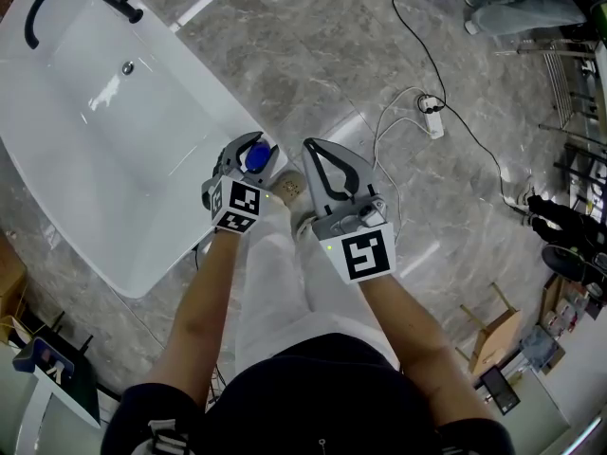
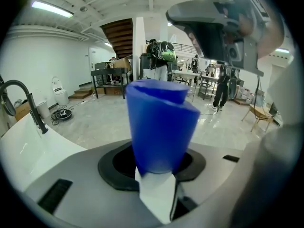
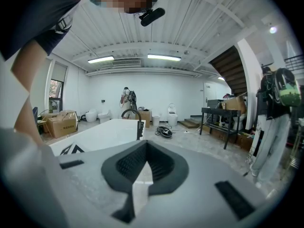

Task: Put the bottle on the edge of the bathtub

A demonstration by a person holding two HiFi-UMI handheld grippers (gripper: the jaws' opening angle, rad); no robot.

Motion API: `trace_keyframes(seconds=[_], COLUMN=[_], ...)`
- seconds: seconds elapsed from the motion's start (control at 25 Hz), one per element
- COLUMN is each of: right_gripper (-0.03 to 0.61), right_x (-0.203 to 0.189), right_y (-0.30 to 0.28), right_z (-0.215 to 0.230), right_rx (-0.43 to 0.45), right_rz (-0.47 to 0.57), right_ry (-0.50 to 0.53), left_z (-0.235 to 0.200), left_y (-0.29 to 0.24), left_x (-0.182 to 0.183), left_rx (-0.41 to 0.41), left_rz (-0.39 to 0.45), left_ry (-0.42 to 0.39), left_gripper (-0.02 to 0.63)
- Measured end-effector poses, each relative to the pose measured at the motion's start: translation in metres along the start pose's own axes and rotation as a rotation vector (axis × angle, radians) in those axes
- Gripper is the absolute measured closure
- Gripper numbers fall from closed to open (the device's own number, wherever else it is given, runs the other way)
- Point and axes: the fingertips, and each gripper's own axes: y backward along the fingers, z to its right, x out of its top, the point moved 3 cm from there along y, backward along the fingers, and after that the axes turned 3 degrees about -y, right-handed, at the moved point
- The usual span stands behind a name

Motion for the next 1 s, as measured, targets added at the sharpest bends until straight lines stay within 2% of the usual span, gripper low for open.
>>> trace_keyframes(seconds=[0.44,0.68,0.8,1.0], right_gripper=[0.578,0.578,0.578,0.578], right_x=[0.004,0.002,0.003,0.011], right_y=[0.006,0.008,0.008,0.011], right_z=[0.000,-0.004,-0.003,-0.004], right_rx=[-0.006,-0.006,-0.008,-0.011], right_rz=[0.012,0.003,0.004,0.029], right_ry=[-0.001,0.000,-0.004,0.001], left_z=[0.005,0.005,0.004,0.005], left_y=[0.000,0.001,0.004,0.024], left_x=[0.001,0.001,0.007,0.024], left_rx=[-0.010,-0.039,-0.044,-0.040], left_rz=[0.014,0.025,0.062,0.132], left_ry=[0.011,0.020,0.021,-0.006], left_gripper=[0.451,0.375,0.339,0.333])
